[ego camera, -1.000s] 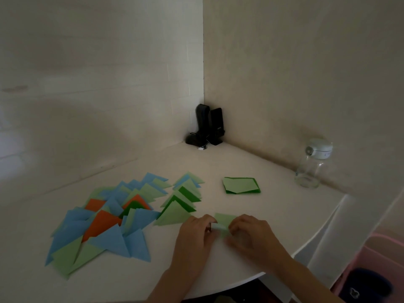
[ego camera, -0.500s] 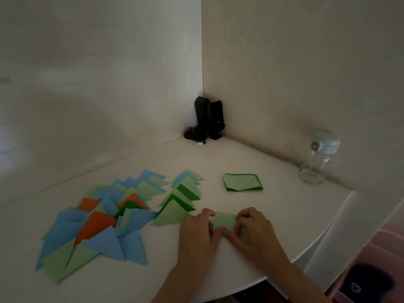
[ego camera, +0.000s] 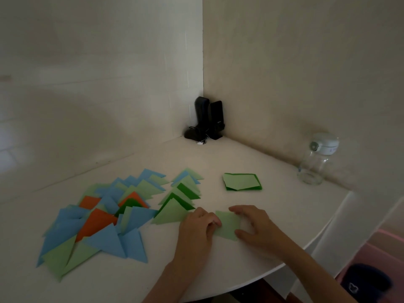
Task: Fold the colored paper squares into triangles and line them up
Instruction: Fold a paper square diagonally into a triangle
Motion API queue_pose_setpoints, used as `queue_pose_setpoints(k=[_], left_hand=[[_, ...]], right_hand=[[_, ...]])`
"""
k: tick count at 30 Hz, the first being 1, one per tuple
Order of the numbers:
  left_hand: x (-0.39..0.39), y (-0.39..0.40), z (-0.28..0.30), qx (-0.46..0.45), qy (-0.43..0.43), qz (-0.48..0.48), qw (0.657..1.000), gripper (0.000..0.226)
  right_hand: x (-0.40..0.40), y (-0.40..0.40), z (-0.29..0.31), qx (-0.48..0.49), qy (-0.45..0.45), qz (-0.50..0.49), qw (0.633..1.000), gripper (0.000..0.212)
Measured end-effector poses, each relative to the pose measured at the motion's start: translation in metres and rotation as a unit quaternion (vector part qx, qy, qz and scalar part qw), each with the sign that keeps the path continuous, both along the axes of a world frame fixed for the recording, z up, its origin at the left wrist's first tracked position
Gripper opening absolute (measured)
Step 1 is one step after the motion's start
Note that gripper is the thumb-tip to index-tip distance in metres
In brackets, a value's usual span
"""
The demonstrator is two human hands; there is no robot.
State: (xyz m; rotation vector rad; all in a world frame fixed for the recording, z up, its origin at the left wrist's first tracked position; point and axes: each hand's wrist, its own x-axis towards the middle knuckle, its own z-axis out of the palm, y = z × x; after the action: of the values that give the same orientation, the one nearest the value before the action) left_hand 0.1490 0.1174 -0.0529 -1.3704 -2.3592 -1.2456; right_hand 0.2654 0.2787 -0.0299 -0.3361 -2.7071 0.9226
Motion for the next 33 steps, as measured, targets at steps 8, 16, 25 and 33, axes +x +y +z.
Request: queue_pose_setpoints(k=[8,16,25,33], left_hand=[[0.007,-0.015,0.023,-0.104,0.149,0.001,0.983,0.015],[0.027,-0.021,0.025,-0.133,0.191,0.014,0.972,0.03],[0.013,-0.033,0.016,-0.068,0.122,0.02,0.99,0.01],[0.012,-0.031,0.009,-0.042,0.05,0.132,0.989,0.017]], right_hand=[[0.005,-0.014,0.013,0.034,0.022,-0.056,0.998,0.036],[0.012,-0.036,0.022,0.063,0.057,-0.072,0.994,0.034],[-0.001,-0.03,0.025,0.068,0.013,-0.051,0.996,0.02],[-0.01,-0.036,0.013,0.047,-0.021,-0.109,0.993,0.022]])
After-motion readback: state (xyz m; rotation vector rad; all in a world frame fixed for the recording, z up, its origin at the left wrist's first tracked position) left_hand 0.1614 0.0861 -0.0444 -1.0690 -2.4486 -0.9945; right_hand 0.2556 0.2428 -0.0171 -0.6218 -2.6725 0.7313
